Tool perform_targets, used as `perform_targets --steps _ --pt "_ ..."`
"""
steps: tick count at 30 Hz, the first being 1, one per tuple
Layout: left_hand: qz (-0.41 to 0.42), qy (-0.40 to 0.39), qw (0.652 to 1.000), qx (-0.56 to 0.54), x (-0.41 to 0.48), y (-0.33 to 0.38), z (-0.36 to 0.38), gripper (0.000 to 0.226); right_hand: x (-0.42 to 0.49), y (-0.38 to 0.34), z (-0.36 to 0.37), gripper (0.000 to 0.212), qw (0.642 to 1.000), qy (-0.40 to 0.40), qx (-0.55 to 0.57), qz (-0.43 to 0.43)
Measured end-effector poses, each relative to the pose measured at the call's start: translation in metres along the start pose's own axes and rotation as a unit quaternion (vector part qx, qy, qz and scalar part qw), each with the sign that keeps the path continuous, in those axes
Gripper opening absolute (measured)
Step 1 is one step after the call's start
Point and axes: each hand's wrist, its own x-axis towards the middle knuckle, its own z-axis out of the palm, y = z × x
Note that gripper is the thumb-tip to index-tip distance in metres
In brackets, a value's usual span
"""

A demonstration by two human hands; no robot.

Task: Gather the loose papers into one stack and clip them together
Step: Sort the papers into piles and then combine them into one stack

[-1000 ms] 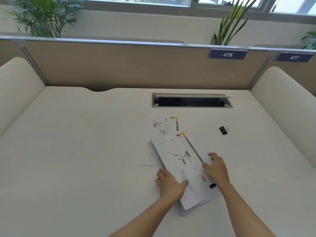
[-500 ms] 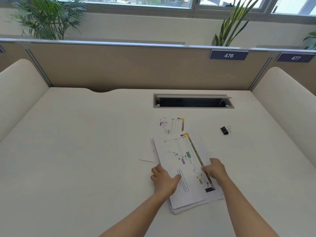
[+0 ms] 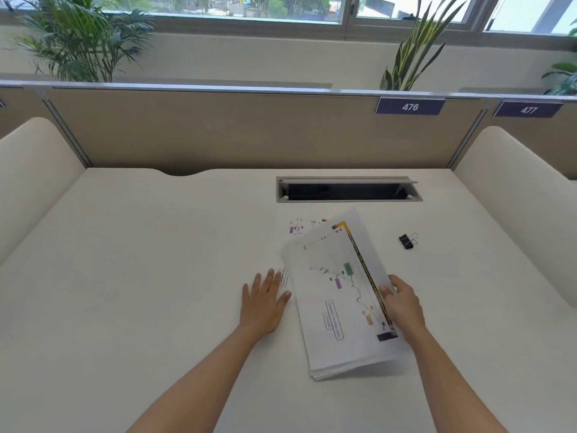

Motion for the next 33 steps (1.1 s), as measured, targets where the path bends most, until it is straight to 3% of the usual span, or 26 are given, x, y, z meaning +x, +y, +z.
perform_targets --steps 6,10,13,20,25,28,33 --pt "0.007 0.049 0.999 -0.017 -0.025 0.003 0.015 0.061 0.01 -0.002 -0.011 0.027 0.991 0.054 0.123 0.017" --pt "0.032 0.084 0.996 -0.005 -0.044 -0.001 0.02 0.076 0.02 0.006 -0.001 0.032 0.988 0.059 0.139 0.041" --pt "0.05 0.097 0.994 -0.03 -0.058 -0.008 0.023 0.071 0.023 0.008 0.011 0.03 0.988 0.047 0.141 0.04" --pt "0.077 0.12 0.966 -0.216 -0.094 -0.035 0.032 0.054 0.004 -0.013 0.036 0.029 0.98 -0.014 0.188 0.057" --pt "0.065 0.111 0.95 -0.284 -0.101 -0.036 0.027 0.07 -0.002 -0.013 0.057 0.027 0.984 -0.046 0.165 0.056" --pt "0.045 0.118 0.948 -0.293 -0.099 -0.034 0.025 0.067 -0.005 -0.013 0.061 0.028 0.988 -0.057 0.129 0.056" --pt "0.028 0.129 0.97 -0.202 -0.093 -0.028 0.024 0.051 -0.014 -0.007 0.066 0.061 0.998 -0.068 -0.006 0.014"
